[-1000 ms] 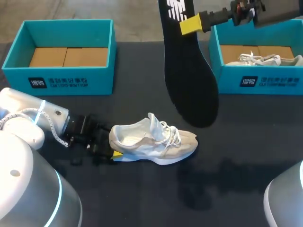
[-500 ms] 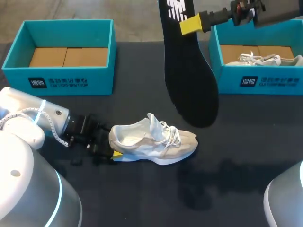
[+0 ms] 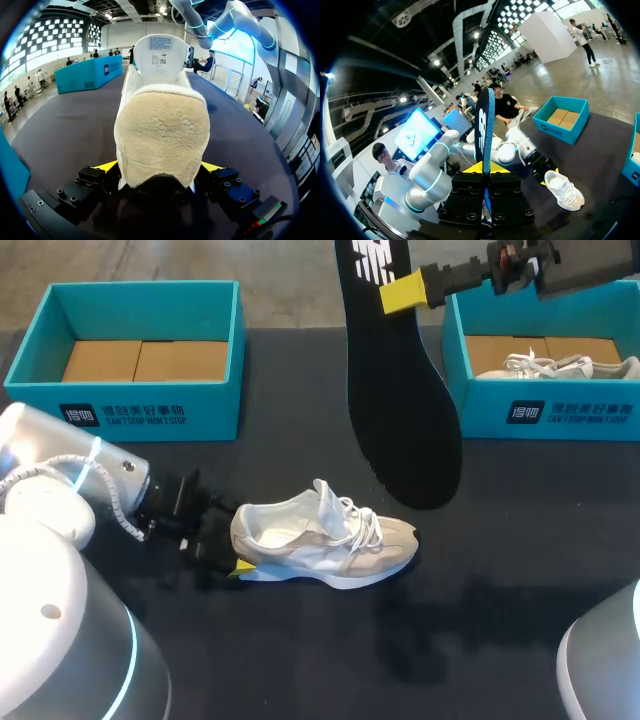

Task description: Take the shoe out of the shoebox, open the shoe tongue, remove and reinsert the insole, then place the shoe into the shoebox

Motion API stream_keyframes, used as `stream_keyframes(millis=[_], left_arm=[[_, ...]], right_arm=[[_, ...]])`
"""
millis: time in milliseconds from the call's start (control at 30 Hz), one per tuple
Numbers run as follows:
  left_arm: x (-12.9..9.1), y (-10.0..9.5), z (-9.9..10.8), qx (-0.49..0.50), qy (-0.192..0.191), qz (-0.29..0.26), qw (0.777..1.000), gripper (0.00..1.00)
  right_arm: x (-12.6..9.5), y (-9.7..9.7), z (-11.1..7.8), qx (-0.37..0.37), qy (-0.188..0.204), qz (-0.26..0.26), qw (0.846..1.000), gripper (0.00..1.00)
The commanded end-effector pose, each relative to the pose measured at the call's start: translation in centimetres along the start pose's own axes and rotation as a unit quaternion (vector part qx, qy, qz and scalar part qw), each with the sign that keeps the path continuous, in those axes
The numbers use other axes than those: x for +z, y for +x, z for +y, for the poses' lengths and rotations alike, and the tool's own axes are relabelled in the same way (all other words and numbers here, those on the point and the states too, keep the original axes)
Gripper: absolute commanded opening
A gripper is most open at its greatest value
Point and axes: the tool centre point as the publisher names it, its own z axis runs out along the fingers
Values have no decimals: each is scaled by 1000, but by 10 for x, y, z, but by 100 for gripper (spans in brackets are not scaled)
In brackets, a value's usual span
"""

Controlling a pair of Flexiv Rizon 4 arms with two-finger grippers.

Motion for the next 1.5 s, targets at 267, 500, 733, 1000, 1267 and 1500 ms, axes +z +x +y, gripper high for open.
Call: stream_keyframes(millis=[267,500,733,1000,1267,1500], left_arm=[[-27,3,-7,-33,-103,13,994,100],[-40,2,-15,-39,-156,19,987,100],[-49,5,-25,-37,-217,27,975,100],[-59,9,-39,-41,-281,42,958,100],[-66,13,-51,-23,-339,38,940,100],[-69,14,-63,-6,-362,28,932,100]], right_arm=[[2,0,1,1,1,0,1000,0],[2,0,1,1,1,0,1000,0],[2,0,1,1,1,0,1000,0],[2,0,1,1,1,0,1000,0],[2,0,1,1,1,0,1000,0],[2,0,1,1,1,0,1000,0]])
